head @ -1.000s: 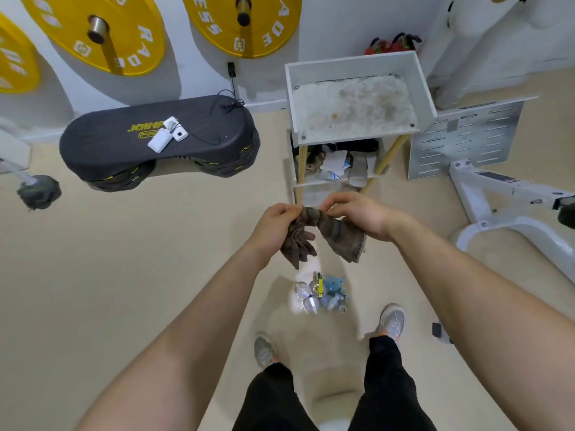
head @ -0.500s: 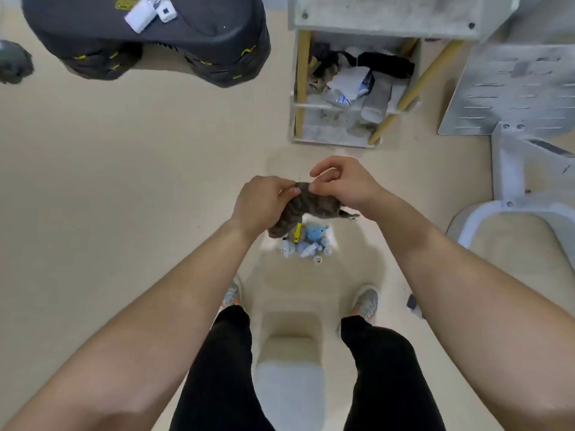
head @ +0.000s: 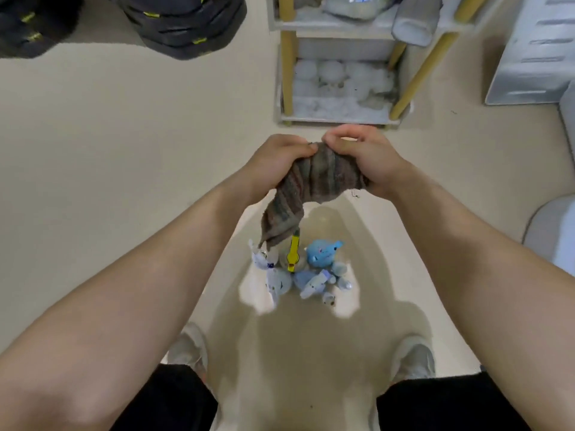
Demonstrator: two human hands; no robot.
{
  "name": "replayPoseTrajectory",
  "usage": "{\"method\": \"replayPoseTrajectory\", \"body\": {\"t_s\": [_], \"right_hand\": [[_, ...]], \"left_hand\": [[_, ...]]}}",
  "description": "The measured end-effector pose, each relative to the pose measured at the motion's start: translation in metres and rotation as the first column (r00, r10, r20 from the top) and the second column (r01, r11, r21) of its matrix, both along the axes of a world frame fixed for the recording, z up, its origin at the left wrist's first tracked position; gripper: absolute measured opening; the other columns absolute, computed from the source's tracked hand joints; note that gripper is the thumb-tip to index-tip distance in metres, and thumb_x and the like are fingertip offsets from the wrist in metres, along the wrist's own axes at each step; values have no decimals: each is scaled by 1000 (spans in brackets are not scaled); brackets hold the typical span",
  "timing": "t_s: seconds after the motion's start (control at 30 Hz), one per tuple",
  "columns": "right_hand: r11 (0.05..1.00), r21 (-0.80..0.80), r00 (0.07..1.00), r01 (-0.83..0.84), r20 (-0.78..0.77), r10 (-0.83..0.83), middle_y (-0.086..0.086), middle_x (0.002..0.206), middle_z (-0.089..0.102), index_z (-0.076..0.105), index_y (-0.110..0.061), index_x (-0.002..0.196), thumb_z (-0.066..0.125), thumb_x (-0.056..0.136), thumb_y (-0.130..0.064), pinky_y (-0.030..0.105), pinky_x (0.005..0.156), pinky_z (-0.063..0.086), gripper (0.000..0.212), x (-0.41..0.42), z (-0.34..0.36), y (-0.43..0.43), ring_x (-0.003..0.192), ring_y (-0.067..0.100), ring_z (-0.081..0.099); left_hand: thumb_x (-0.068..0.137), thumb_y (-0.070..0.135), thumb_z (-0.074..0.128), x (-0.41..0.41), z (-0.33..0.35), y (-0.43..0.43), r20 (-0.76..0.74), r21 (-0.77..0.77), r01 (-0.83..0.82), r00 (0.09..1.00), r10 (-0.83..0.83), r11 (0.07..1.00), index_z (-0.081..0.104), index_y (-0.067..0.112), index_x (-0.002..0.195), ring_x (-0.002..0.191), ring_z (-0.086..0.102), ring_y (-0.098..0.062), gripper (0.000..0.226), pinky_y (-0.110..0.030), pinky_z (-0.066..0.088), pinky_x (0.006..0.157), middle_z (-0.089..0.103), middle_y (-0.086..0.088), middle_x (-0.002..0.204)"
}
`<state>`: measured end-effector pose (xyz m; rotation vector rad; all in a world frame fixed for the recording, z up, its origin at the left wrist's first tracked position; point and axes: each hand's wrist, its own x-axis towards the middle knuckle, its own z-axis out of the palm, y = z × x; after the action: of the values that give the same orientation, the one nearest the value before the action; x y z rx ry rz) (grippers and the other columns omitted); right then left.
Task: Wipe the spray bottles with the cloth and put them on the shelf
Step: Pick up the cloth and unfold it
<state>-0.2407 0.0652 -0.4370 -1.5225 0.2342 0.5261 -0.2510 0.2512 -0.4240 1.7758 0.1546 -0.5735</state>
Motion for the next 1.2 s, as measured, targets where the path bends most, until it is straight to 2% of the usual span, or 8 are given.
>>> {"method": "replayPoseTrajectory", "body": {"t_s": [0.1, 0.37, 0.57, 0.67, 0.77, 0.83, 0.97, 1.2], "right_hand": [[998, 17, 997, 58, 52, -59, 5, 88, 71, 73, -14, 98, 73, 91, -14, 28, 62, 56, 7, 4, -34, 3, 74, 17, 70], [961, 276, 993, 26, -120, 8, 7, 97, 70, 72, -18, 103, 63, 90, -47, 37, 86, 52, 33, -57, -10, 13, 84, 23, 67], [954, 285, 995, -97, 21, 95, 1, 102, 72, 66, -16, 124, 66, 75, -11, 31, 89, 51, 50, -127, 41, 20, 91, 17, 64], [944, 323, 996, -59, 76, 36, 8, 103, 73, 64, -13, 127, 71, 71, -4, 32, 78, 55, 57, -158, 59, 21, 78, 18, 64], [952, 305, 995, 33, 82, -60, 14, 99, 75, 60, -6, 130, 77, 73, 1, 38, 84, 60, 60, -183, 73, 23, 83, 24, 73], [964, 240, 989, 111, 71, -131, 15, 96, 75, 57, -6, 135, 82, 73, -2, 45, 91, 56, 66, -198, 78, 30, 85, 28, 71], [934, 253, 962, 253, 38, -270, 13, 82, 74, 58, -8, 127, 82, 78, -2, 27, 59, 56, 55, -223, 83, 43, 64, 20, 72], [956, 108, 950, 272, 131, -285, 9, 84, 74, 67, -10, 113, 77, 84, -2, 22, 54, 53, 32, -249, 95, 33, 68, 17, 72]], "left_hand": [[93, 15, 60, 6, -34, 10, -58, -161, -43, 998, 34, 986, 67, -9, 104, 87, 60, -25, 28, -34, 49, 80, 62, -17, 92], [104, 12, 42, -50, -8, 30, -76, -404, -215, 976, 202, 889, 67, 7, 101, 80, 71, -20, 26, -32, 58, 74, 73, -9, 89], [106, 19, 41, -114, 53, 45, -153, -583, -279, 960, 234, 763, 64, 13, 96, 75, 72, -18, 26, -26, 57, 64, 73, -5, 82], [103, 17, 48, -145, 61, 41, -13, -405, -281, 953, 302, 870, 67, 12, 96, 81, 68, -21, 21, -24, 55, 64, 72, -4, 84], [93, 26, 66, -175, 56, 33, 452, 77, -325, 854, 257, 943, 67, 28, 97, 99, 62, -17, 4, -26, 51, 84, 65, 2, 103], [88, 35, 72, -199, 61, 24, 585, 70, -259, 793, 171, 963, 65, 36, 90, 99, 61, -12, 8, -30, 50, 89, 65, 5, 104], [77, 30, 86, -238, 68, 8, 433, -70, -124, 890, 142, 990, 60, 25, 92, 75, 66, -12, 30, -31, 56, 74, 67, 3, 93], [86, -2, 72, -256, 76, 17, 242, -215, -204, 936, 254, 955, 68, 9, 85, 60, 62, -14, 12, -25, 51, 60, 66, -8, 73]]}}
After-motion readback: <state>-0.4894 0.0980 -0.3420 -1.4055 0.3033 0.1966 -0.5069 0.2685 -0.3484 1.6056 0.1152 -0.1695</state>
